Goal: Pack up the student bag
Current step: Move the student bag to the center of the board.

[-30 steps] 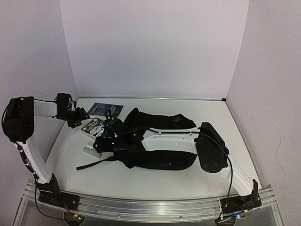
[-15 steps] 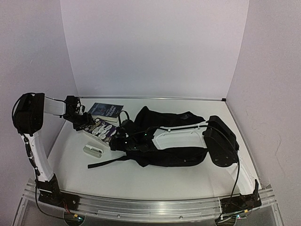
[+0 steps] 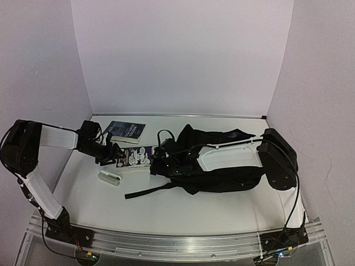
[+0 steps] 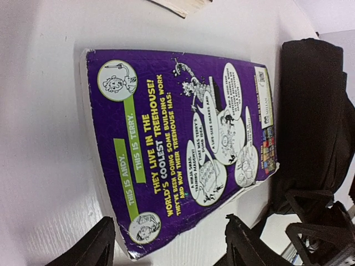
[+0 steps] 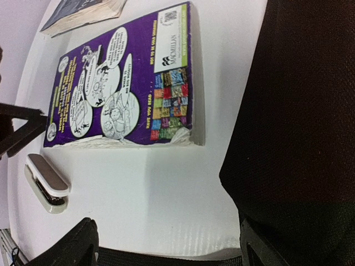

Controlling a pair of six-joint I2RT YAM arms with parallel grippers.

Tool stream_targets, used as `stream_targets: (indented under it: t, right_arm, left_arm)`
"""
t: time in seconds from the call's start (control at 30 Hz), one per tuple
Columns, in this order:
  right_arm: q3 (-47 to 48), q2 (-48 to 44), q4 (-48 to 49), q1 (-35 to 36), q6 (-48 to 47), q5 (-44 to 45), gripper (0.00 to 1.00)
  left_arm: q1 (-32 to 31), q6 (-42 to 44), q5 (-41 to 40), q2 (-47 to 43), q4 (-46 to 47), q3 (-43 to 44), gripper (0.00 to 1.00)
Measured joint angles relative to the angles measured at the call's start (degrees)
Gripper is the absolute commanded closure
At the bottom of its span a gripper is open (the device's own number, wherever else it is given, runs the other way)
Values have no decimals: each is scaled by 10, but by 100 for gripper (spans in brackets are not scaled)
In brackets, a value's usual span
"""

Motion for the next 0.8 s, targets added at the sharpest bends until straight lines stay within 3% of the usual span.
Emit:
stream_targets:
  t: [0.33,0.8]
  right_arm:
    - [50,14,-31,-13,-22,-22,22]
    - [161,110,-26,-63,-65,-67,28]
  left_arm:
    - [3,-70,-47,-3,-23,12,33]
    - [3,-99,-14,53,-13,14,46]
